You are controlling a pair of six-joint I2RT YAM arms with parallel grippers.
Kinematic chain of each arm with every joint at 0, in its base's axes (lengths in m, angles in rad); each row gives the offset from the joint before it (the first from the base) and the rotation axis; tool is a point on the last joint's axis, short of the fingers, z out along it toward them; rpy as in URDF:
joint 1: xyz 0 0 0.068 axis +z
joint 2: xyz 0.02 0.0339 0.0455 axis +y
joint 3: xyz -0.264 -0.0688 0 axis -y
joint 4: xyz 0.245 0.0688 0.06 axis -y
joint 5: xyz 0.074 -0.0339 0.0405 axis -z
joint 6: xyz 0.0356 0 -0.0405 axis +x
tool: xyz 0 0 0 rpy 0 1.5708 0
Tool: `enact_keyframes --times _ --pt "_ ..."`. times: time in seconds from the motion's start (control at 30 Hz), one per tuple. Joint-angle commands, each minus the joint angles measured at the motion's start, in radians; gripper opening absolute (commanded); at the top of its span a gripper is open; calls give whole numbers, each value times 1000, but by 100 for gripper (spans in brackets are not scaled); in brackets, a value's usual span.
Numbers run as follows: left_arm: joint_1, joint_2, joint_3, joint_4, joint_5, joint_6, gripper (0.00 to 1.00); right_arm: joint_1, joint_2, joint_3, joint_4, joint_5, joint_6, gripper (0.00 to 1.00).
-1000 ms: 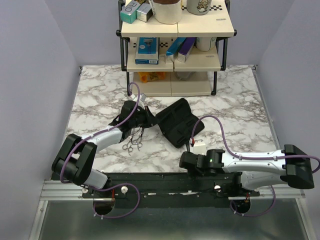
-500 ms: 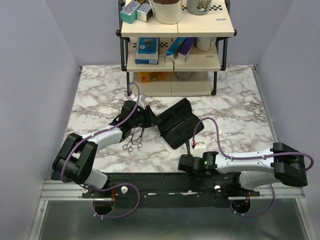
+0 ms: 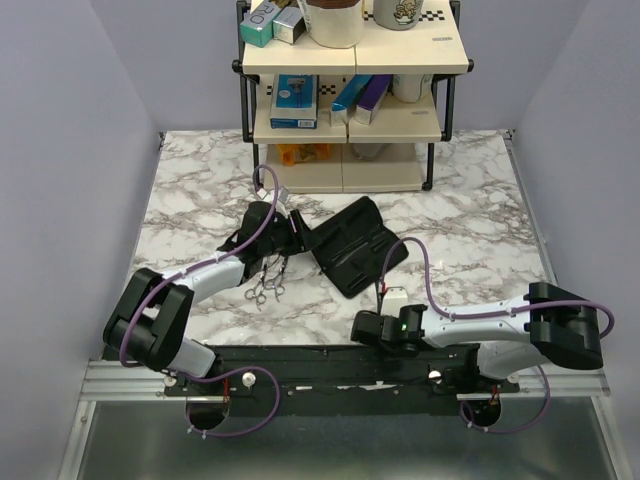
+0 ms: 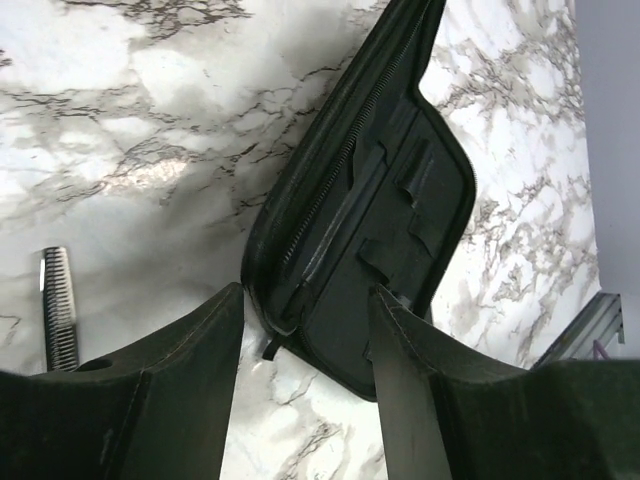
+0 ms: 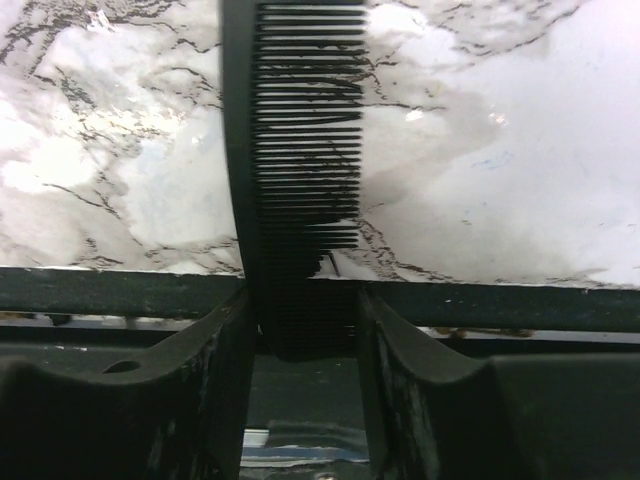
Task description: Sort the hair-cutting tools
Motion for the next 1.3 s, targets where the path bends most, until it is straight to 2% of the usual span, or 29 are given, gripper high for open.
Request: enact_keyframes --times 0.0,0.17,0.37,0.5,0.6,0.8,0.97,1.1,1.27 --pt "-1 -55 -5 -58 -88 18 60 6 2 -4 -7 30 22 43" --pt "-1 -109 17 -173 -128 -23 61 8 -39 15 -69 48 7 35" --pt "-26 -201 11 -279 -119 -63 61 77 -85 133 -245 92 -79 30" --pt "-73 -247 -2 -318 -73 -81 61 216 -79 211 -418 146 -122 29" --pt "-108 -265 3 -364 -21 -81 61 314 -90 249 -476 151 -164 29" --pt "-193 -336 -20 -428 102 -85 61 419 -185 263 -492 166 -292 27" --pt "-246 -441 -55 -466 249 -106 61 436 -274 260 -501 206 -404 26" --pt "-257 -529 -97 -494 298 -149 61 438 -351 275 -439 171 -538 26" --pt "-280 -645 -156 -510 338 -218 61 439 -374 306 -429 146 -576 25"
